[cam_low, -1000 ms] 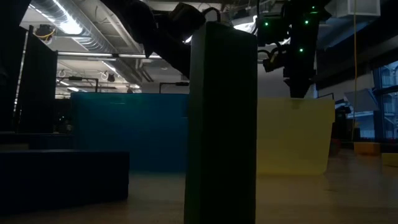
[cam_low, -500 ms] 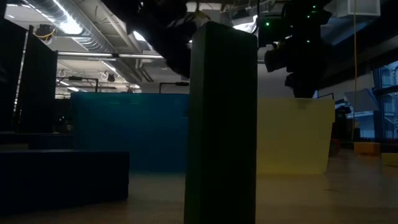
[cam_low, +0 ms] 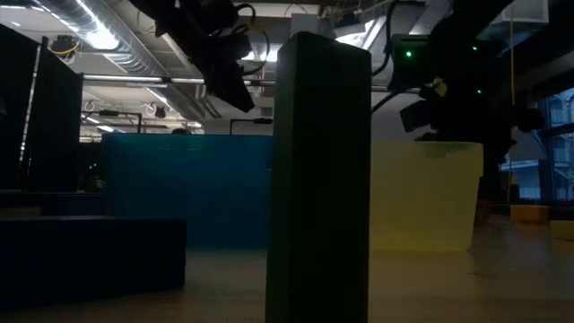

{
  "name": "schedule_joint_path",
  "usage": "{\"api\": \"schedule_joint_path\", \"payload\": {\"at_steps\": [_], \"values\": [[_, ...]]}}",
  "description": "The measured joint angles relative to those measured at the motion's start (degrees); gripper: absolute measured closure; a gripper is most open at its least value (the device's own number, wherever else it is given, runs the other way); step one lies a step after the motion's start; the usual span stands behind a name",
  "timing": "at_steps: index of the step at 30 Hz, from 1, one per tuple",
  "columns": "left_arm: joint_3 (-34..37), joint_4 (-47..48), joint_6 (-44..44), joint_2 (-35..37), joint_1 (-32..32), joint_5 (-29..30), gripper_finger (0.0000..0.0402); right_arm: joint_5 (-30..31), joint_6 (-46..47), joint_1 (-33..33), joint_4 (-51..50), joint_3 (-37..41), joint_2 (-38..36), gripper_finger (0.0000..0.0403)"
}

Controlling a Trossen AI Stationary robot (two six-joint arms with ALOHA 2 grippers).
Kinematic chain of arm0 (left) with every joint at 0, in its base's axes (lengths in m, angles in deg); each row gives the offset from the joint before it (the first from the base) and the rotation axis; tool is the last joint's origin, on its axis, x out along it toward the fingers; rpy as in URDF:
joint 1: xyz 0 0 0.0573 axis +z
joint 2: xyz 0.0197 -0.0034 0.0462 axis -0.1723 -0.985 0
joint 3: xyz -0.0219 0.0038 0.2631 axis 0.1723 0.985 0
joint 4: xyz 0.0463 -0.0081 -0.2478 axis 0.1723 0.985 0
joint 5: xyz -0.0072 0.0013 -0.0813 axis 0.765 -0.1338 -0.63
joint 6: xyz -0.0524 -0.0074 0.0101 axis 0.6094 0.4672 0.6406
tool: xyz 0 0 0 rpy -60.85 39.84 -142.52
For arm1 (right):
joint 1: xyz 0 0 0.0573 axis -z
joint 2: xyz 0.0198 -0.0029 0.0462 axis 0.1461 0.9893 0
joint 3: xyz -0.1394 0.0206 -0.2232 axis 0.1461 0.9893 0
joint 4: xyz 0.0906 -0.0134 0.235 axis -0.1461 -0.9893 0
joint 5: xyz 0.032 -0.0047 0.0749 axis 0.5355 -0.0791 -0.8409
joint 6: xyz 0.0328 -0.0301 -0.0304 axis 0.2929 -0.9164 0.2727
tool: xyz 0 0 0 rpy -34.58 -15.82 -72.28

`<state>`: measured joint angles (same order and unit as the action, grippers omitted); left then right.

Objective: Sort blocks by size
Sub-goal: Put the right blue game piece into the yellow bin

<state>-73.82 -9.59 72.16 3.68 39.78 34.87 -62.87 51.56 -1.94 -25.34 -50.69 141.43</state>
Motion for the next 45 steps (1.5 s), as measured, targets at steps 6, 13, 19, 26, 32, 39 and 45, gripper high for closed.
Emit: {"api": "schedule_joint_path", "payload": {"at_steps": [6,13,19,26,32,39,45], "values": [[0.00,0.12,2.92,0.63,1.87,-0.20,0.0192,5.67,-1.93,-1.71,3.38,2.15,-0.04,0.0198],[0.00,0.49,3.02,0.63,1.51,-0.25,0.0192,5.02,-2.83,-1.71,2.27,2.09,-0.09,0.0198],[0.00,0.49,3.15,0.63,1.13,-0.27,0.0192,5.01,-8.55,-1.57,1.27,0.36,-0.04,0.0198],[0.00,0.49,3.52,0.61,1.15,-0.25,0.0192,4.62,-11.36,-1.57,-3.08,-0.33,-0.04,0.0198],[0.00,0.49,3.24,0.61,1.15,-0.25,0.0192,4.47,-16.70,-1.60,-3.23,0.72,-0.04,0.0198],[0.00,1.23,3.17,0.61,1.15,-0.27,0.0192,4.46,-16.93,-1.60,0.48,3.05,-0.04,0.0198],[0.00,1.67,3.18,0.61,1.15,-0.27,0.0192,4.42,-16.95,-1.60,4.27,5.81,-0.04,0.0198]]}}
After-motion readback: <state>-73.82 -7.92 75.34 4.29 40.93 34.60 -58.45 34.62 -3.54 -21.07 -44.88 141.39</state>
